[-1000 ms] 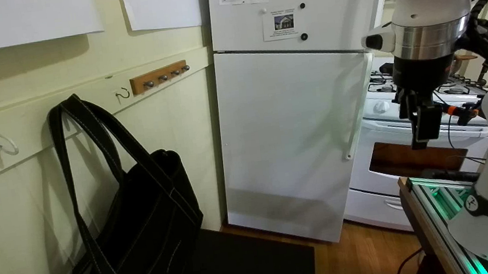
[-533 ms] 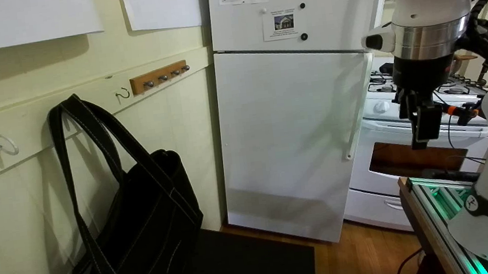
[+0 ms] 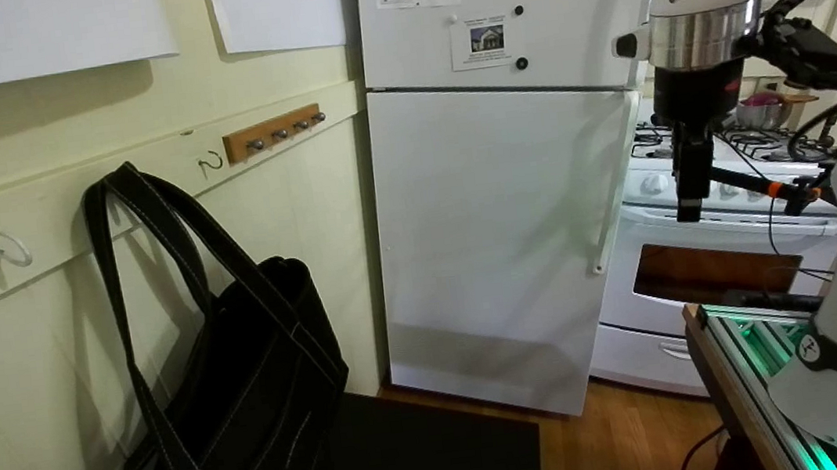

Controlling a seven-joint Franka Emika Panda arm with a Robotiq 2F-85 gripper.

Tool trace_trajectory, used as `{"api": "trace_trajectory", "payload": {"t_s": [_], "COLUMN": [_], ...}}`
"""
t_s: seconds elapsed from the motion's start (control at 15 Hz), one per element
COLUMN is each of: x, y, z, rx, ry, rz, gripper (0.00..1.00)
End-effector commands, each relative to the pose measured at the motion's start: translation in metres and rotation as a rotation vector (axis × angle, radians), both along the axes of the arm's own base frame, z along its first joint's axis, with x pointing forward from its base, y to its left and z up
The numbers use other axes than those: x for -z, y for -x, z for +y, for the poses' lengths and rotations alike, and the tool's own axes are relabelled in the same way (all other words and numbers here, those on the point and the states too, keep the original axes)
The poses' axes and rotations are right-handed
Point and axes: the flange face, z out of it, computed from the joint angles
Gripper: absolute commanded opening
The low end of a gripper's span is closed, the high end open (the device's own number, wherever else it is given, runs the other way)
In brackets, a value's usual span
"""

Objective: Place the black bag on the table.

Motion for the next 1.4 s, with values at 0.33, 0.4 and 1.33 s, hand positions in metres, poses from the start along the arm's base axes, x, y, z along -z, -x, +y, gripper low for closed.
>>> {"api": "trace_trajectory", "payload": {"t_s": [0.33,0.4,1.33], "x": [-0.023,-0.022,0.003], "y": [-0.075,-0.088,-0.153], "z": [-0.019,-0.012,0.071], "rx": [0.002,-0.016,-0.195], "ry": [-0.028,-0.028,-0.037], "rz": [-0.239,-0.255,-0.242], "gripper": [1.0,1.0,1.0]}}
